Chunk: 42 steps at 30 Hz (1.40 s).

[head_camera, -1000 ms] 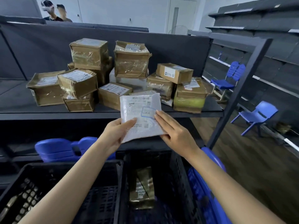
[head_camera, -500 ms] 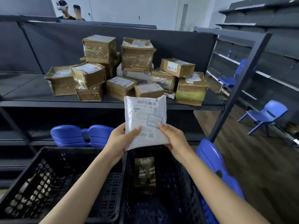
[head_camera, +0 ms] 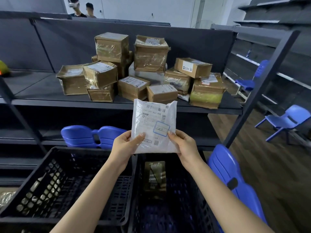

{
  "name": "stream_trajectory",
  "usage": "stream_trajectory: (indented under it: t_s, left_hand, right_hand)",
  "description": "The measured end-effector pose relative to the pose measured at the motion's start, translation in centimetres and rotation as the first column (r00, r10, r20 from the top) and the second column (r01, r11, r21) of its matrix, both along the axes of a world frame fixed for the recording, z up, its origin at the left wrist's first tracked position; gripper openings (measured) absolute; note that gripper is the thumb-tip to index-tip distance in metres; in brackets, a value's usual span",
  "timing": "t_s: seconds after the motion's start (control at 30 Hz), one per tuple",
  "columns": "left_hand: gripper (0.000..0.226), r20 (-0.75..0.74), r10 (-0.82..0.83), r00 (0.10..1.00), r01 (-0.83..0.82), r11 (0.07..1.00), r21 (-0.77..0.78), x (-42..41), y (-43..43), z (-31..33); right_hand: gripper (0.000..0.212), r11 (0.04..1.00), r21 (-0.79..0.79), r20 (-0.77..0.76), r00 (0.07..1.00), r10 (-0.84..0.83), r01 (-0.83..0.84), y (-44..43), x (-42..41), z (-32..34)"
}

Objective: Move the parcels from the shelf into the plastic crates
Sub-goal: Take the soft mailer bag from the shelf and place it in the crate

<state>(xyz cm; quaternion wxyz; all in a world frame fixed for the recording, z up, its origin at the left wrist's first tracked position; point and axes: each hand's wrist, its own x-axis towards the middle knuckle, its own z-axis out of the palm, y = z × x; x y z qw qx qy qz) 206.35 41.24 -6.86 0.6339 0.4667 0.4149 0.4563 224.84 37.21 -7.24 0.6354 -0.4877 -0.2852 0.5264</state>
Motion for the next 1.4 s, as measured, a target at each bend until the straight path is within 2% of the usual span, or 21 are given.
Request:
stream_trajectory:
  t_s: [0.13,0.23,0.4,0.6,0.93,1.23,1.4]
  left_hand:
    - [0.031,-0.008,0.008,1.0,-0.008,1.0,-0.015,-1.4,1.1,-0.6]
    - [0.028,-0.01,-0.018,1.0,0.018,0.998,-0.066,-3.4,1.9,-1.7]
    - [0.024,-0.044,0.042,0.998,-0.047,0.991,-0.124,-8.3,4.3,-4.2]
    - [0.019,-0.232,0.003,0.973,-0.031,0.992,-0.119,-14.9,8.4,-7.9]
    - [0.021,-0.463,-0.034,0.886,-0.037,0.989,-0.144,-20.9,13.5,-15.4]
    - [0.02,-0.6,-0.139,0.788,-0.027,0.965,-0.26,-21.4,16.6,-27.0]
    - [0.02,-0.674,-0.238,0.7,0.018,0.949,-0.316,-20.6,17.4,-33.4]
  right_hand:
    - [0.012,0.999,-0.024,0.045,0.999,0.024,-0.023,1.2,-0.5,-0.4]
    - [0.015,0.999,-0.05,0.083,0.997,0.01,-0.006,2.3,-2.0,-1.6]
    - [0.022,0.993,-0.102,0.155,0.987,-0.047,0.063,4.2,-6.5,-4.8]
    - [0.014,0.969,-0.18,0.217,0.968,-0.126,0.167,6.7,-13.8,-8.6]
    - [0.018,0.881,-0.316,0.366,0.901,-0.23,0.353,10.6,-22.2,-16.6]
    - [0.026,0.789,-0.482,0.491,0.863,-0.116,0.38,14.1,-23.6,-27.5]
    - [0.028,0.719,-0.589,0.521,0.853,-0.01,0.368,15.3,-23.2,-34.1]
